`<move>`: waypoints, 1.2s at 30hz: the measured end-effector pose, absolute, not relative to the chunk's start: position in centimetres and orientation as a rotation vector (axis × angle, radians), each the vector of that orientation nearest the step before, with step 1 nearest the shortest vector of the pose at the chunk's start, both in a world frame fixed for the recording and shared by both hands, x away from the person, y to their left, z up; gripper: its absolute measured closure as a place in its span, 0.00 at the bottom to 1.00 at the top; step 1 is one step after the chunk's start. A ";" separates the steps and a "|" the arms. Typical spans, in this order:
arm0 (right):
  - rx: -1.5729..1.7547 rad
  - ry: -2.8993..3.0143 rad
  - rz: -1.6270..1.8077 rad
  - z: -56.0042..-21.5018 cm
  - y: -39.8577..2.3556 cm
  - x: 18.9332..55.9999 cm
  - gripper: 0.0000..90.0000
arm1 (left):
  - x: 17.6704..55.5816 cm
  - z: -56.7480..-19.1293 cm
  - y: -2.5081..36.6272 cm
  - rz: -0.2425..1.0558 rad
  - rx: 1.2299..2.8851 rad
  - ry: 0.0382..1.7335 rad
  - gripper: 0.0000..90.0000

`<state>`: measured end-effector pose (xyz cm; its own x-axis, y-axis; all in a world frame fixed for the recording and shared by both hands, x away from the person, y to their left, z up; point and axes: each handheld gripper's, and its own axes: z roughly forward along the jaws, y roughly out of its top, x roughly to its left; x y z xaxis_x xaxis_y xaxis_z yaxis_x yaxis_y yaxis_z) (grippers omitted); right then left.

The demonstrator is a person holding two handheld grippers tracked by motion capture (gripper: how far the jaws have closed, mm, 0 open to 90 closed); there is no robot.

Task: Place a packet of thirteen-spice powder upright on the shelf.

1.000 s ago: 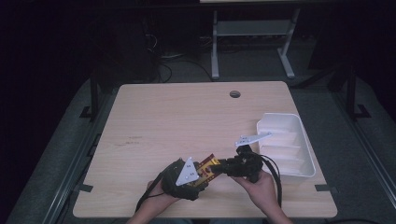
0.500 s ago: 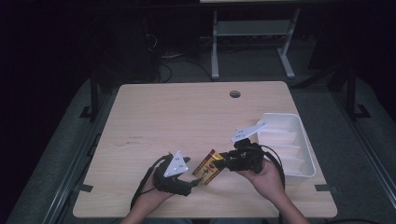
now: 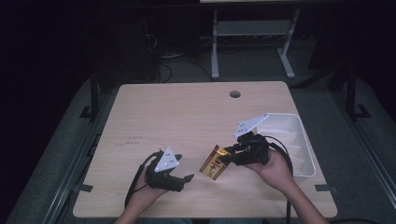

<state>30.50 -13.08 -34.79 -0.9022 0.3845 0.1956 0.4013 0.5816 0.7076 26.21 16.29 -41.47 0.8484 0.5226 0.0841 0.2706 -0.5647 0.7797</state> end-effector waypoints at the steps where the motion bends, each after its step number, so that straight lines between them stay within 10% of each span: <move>1: -0.683 -2.785 -1.241 -34.7 -13.2 30.5 0.77 | 26.2 -41.5 16.4 0.389 2.197 0.574 0.25; 36: -0.517 -3.037 -1.072 -29.4 -19.9 30.6 0.76 | 26.6 -41.5 17.1 0.379 2.182 0.599 0.25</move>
